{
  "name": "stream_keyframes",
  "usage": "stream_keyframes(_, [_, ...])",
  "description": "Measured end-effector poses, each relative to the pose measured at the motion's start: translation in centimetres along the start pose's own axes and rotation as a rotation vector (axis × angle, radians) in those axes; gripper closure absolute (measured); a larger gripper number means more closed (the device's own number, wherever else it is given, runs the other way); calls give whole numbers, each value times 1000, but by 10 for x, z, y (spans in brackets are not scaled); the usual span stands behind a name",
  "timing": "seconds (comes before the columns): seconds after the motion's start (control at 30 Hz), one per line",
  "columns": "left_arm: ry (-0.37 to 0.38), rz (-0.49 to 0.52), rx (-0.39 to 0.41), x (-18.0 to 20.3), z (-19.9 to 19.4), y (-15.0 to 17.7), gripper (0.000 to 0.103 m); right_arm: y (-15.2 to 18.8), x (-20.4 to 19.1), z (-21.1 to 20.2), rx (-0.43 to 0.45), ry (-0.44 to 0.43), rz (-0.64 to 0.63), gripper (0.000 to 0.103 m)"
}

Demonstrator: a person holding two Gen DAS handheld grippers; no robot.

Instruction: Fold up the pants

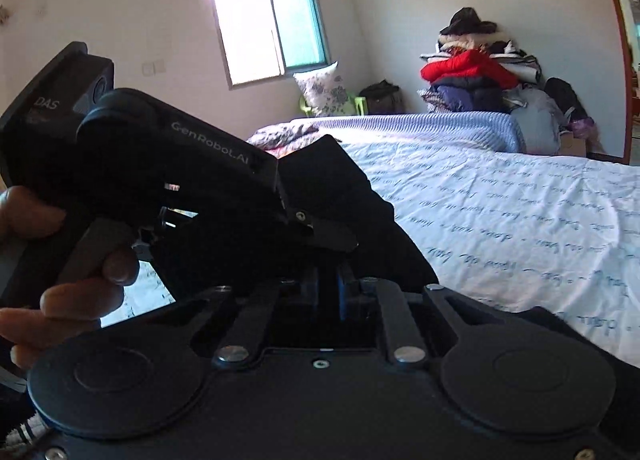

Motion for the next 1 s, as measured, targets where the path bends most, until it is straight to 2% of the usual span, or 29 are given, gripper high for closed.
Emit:
stream_keyframes(0.23, [-8, 103, -3, 74, 11, 39, 75, 5, 33, -60, 84, 30, 86, 92])
stream_keyframes(0.63, [-27, 302, -58, 186, 66, 137, 73, 52, 106, -156, 176, 129, 286, 92])
stream_keyframes(0.8, [-25, 358, -101, 215, 92, 169, 73, 73, 132, -187, 190, 190, 350, 92])
stream_keyframes(1.0, [-53, 395, -149, 229, 120, 199, 69, 96, 154, -209, 186, 225, 421, 92])
Point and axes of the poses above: each gripper's, at about its wrist camera, not at the fingertips, and z roughly the way its jaws point, x to its right, y to its underside, the point moved 9 cm from there along z, roughly the way its jaws point, and after that the axes turned 11 degrees about -y, right-handed, at the moved point
